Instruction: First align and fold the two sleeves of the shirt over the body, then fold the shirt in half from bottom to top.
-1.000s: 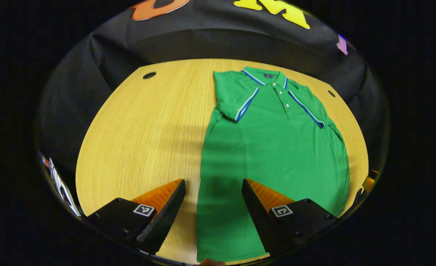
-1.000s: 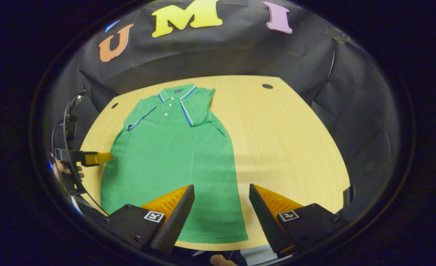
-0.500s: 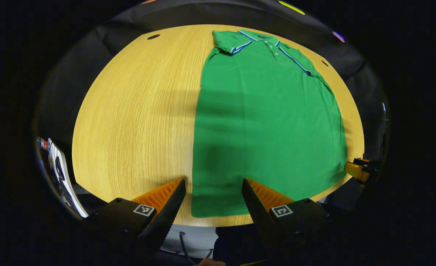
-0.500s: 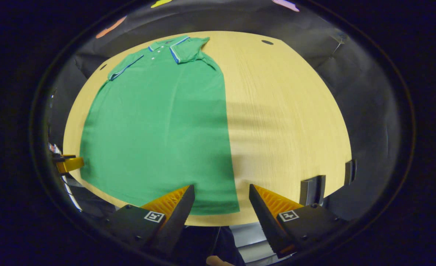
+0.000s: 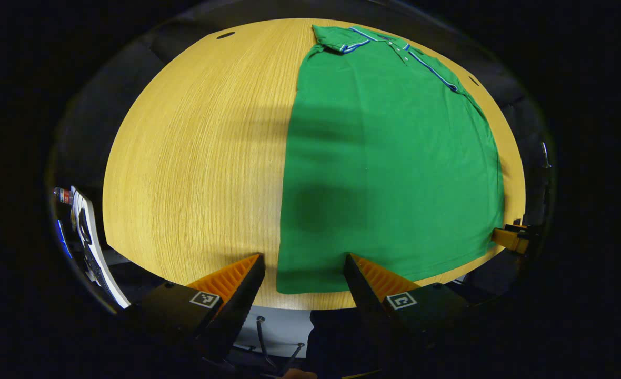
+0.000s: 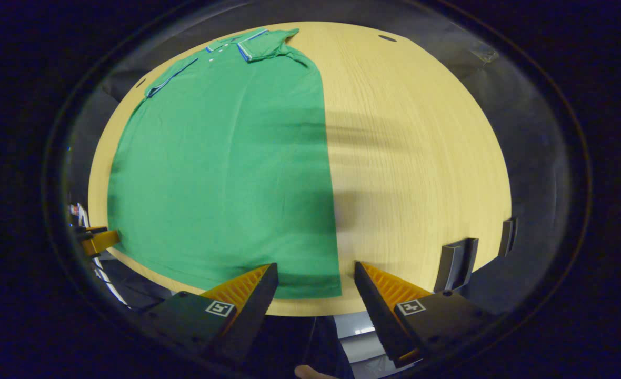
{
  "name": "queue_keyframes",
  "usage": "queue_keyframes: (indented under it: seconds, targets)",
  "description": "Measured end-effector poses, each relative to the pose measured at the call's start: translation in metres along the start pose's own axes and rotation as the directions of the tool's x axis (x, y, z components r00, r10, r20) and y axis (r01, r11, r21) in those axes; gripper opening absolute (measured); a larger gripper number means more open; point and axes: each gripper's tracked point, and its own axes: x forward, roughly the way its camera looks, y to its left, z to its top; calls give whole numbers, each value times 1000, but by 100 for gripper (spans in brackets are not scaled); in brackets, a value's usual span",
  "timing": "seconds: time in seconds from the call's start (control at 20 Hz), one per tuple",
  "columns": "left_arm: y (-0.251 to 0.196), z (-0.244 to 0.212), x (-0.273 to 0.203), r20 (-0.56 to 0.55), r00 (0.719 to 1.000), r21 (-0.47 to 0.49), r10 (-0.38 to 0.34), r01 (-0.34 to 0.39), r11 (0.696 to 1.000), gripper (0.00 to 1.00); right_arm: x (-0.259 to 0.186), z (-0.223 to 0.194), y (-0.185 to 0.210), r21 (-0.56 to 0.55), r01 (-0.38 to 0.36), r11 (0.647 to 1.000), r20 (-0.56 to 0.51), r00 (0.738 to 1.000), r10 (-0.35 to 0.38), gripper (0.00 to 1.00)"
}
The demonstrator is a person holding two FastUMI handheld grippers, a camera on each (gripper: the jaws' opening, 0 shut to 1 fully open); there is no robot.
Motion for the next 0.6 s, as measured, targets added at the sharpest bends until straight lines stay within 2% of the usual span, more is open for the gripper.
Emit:
queue_keyframes:
  seconds: [0.15, 0.2, 0.25, 0.3, 0.45, 0.5, 0.6]
  targets:
    - [1, -4, -9, -23, 1000, 19, -4, 4, 1000, 99, 2, 2, 0, -22, -1, 1000, -15, 1000, 1, 90]
    - [2, -3, -8, -17, 1000, 20, -6, 6, 1000, 98, 1, 3, 0, -12, 1, 1000, -22, 1000, -1, 95]
    - [1, -2, -8, -15, 1000, 18, -6, 6, 1000, 99, 2, 2, 1, -8, 2, 1000, -34, 999, -2, 90]
    - [1, -2, -7, -22, 1000, 19, -5, 6, 1000, 99, 1, 3, 1, -11, 2, 1000, -40, 999, -2, 95]
    - [1, -2, -6, -47, 999, 14, -4, 5, 1000, 99, 2, 4, 1, -15, 1, 1000, -59, 998, -1, 95]
    - [1, -2, -6, -62, 998, 13, -3, 4, 1000, 99, 1, 6, 1, -9, 4, 1000, -65, 998, -5, 89]
    - [0, -1, -5, -93, 996, 8, -3, 3, 1000, 99, 2, 5, 2, -5, 4, 1000, -79, 997, -4, 89]
